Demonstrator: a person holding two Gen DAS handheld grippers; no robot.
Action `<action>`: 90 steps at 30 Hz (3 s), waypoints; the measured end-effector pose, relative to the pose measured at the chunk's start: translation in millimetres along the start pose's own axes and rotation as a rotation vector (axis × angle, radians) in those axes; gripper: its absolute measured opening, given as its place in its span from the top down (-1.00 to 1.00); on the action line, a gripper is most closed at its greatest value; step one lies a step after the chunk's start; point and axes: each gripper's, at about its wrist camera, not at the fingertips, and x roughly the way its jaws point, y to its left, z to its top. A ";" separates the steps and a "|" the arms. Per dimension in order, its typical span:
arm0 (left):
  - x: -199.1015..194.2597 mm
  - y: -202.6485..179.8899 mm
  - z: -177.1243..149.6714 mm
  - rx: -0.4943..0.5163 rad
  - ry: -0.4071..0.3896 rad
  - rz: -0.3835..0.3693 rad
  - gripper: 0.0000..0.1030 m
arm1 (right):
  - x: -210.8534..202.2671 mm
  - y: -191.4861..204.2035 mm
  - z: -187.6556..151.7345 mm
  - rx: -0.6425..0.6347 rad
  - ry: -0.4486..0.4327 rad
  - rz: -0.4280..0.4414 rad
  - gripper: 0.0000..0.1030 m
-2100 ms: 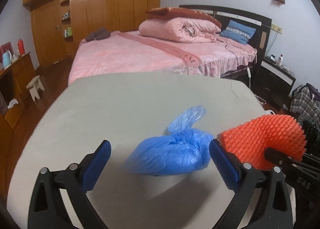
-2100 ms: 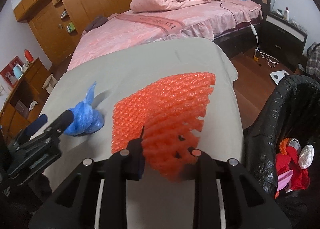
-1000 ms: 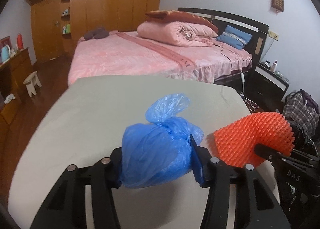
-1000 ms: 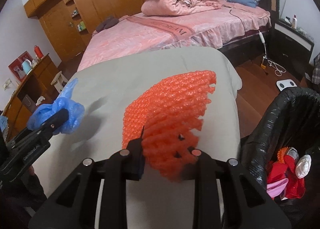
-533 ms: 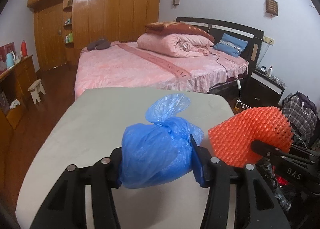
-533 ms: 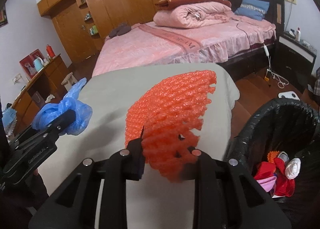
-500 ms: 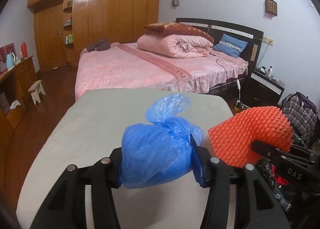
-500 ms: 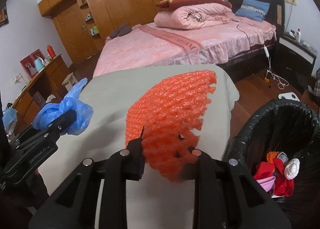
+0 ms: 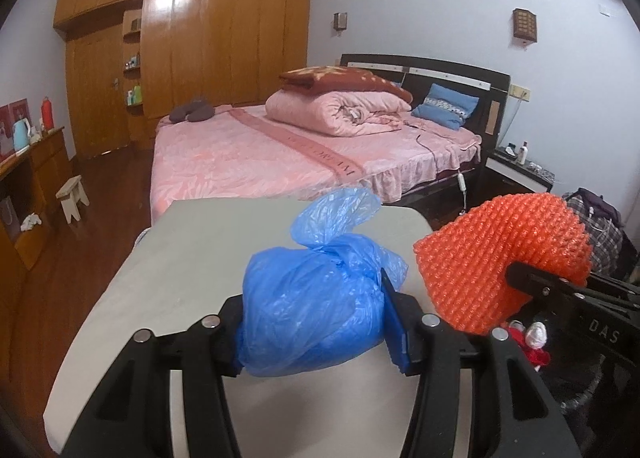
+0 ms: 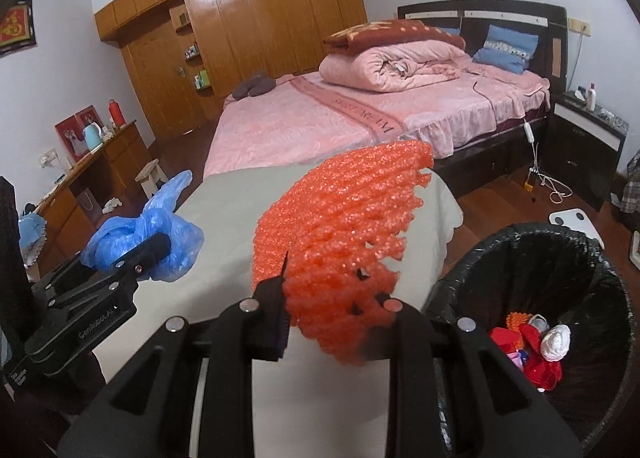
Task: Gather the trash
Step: 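Carry the blue bag and orange mesh over to the bin, then open the left gripper over the bin, then open the right gripper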
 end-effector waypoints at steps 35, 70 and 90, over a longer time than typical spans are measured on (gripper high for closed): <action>-60.5 -104.7 16.5 0.107 -0.112 -0.168 -0.03 | -113.3 -55.5 -16.8 0.037 -0.155 -0.128 0.54; 7.9 -237.9 -1.3 0.262 -0.038 -0.374 -0.07 | -111.1 -187.8 -56.7 0.160 -0.090 -0.360 0.54; 56.3 -263.0 -6.2 0.249 0.028 -0.391 -0.48 | -61.3 -231.5 -78.5 0.185 0.021 -0.391 0.07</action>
